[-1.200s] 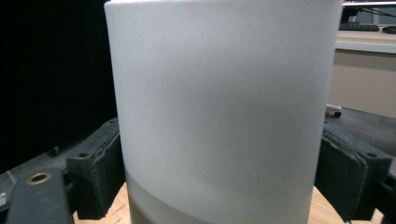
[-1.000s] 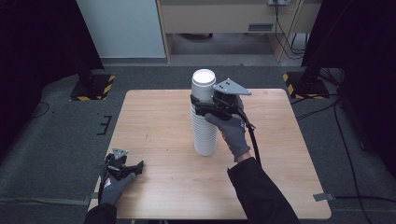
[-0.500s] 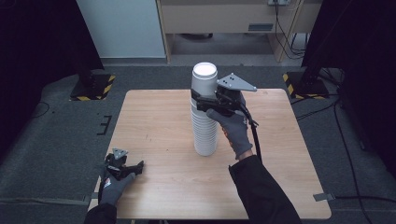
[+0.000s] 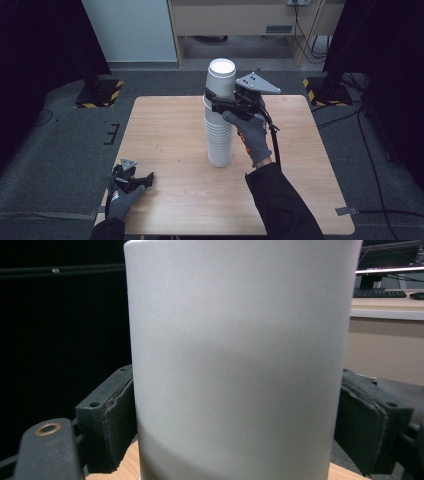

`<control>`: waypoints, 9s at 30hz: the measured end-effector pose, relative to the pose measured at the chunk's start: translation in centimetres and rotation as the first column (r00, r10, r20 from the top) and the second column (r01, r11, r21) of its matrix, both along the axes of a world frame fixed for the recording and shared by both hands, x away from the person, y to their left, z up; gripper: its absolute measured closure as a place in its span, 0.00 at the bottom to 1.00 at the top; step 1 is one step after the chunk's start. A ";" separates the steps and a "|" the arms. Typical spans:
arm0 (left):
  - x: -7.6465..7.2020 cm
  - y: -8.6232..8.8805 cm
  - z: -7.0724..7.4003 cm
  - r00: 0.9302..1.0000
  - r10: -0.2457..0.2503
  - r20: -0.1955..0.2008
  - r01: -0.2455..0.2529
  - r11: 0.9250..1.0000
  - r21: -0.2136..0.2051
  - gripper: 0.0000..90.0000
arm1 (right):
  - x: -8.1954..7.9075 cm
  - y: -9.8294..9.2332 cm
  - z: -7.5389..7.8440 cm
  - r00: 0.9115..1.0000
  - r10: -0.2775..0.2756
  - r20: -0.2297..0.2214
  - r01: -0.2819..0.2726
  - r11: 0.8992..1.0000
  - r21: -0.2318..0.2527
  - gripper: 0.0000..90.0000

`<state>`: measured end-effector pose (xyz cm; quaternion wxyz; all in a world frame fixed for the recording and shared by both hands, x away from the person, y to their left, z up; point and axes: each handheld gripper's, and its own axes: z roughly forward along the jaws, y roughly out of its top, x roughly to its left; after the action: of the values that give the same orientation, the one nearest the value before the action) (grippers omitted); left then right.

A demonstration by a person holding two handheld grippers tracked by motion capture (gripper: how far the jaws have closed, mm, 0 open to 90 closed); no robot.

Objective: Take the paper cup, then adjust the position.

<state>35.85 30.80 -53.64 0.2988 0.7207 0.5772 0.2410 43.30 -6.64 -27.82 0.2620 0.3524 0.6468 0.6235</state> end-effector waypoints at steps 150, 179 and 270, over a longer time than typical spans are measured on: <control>-1.4 -3.2 3.6 0.940 -0.202 0.274 0.238 0.965 -0.106 0.44 | -9.3 -17.4 -17.6 0.906 -0.087 -0.414 0.284 0.849 0.445 0.18; -2.9 -13.4 7.1 0.807 -0.398 0.436 0.499 0.854 -0.145 0.42 | -9.4 -17.2 -18.1 0.896 -0.056 -0.440 0.300 0.809 0.506 0.18; 2.1 -32.4 7.2 0.645 -0.533 0.547 0.707 0.689 -0.162 0.47 | -9.5 -16.2 -18.2 0.891 0.020 -0.453 0.258 0.800 0.542 0.18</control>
<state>37.94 -1.56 -46.48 0.6182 0.7297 0.2350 0.1737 33.75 -22.85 -45.99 0.0273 0.5875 0.4392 0.6791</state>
